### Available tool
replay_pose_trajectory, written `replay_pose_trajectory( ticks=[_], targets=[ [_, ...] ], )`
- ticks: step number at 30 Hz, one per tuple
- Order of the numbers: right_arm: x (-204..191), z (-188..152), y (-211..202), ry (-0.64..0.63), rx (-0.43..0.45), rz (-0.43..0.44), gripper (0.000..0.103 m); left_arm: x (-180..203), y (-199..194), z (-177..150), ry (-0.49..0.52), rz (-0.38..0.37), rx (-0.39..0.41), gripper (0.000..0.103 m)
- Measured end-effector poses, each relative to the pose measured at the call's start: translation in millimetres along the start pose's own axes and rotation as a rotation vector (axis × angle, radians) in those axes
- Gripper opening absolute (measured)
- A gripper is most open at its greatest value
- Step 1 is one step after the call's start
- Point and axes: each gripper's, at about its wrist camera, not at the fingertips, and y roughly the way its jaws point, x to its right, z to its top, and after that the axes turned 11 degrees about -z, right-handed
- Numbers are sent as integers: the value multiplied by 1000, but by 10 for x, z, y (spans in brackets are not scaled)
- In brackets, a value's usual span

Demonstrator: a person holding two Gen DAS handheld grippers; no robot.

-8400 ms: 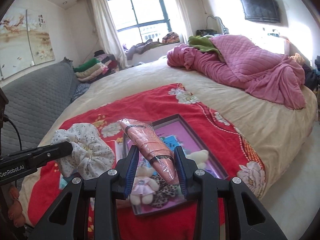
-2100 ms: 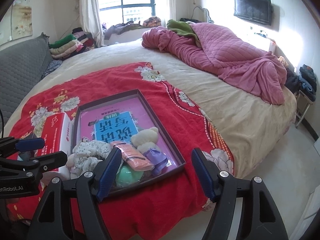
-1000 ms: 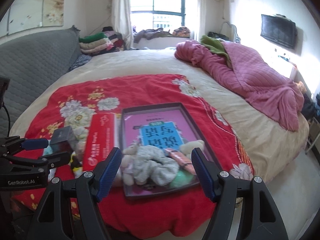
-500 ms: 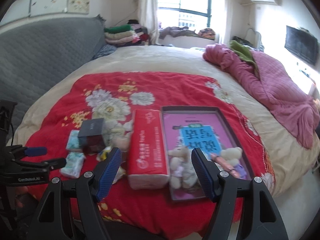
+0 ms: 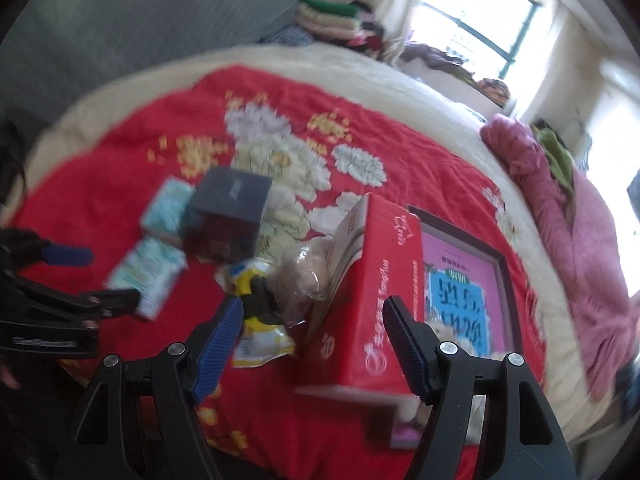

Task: Organize soft objects
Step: 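Grasp the green tissue pack with the left tool while the right tool grasps the clear bagged item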

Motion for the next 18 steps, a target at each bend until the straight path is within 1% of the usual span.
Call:
replay_pose_trajectory(
  ticks=[2, 4, 9, 12, 13, 15, 16, 18],
  targets=[
    [-90, 49, 164, -79, -23, -21, 74, -48, 24, 5, -14, -13, -3, 76],
    [-204, 85, 312, -184, -45, -51, 74, -114, 58, 25, -35, -24, -10, 76],
    [-489, 118, 560, -424, -58, -134, 73, -209, 135, 83, -69, -38, -17, 76],
    [-585, 122, 693, -490, -66, -146, 73, -244, 207, 127, -83, -41, -26, 77],
    [-615, 114, 730, -510, -63, -156, 71, -247, 235, 138, -85, -39, -31, 77],
    [-630, 105, 806, -518, -78, -154, 51, -256, 287, 146, -89, -34, -41, 76],
    [-618, 92, 847, -509, -85, -144, 47, -255, 307, 151, -92, -35, -42, 76],
    [-590, 66, 875, -483, -67, -140, 46, -237, 352, 168, -92, -34, -47, 76]
  ],
)
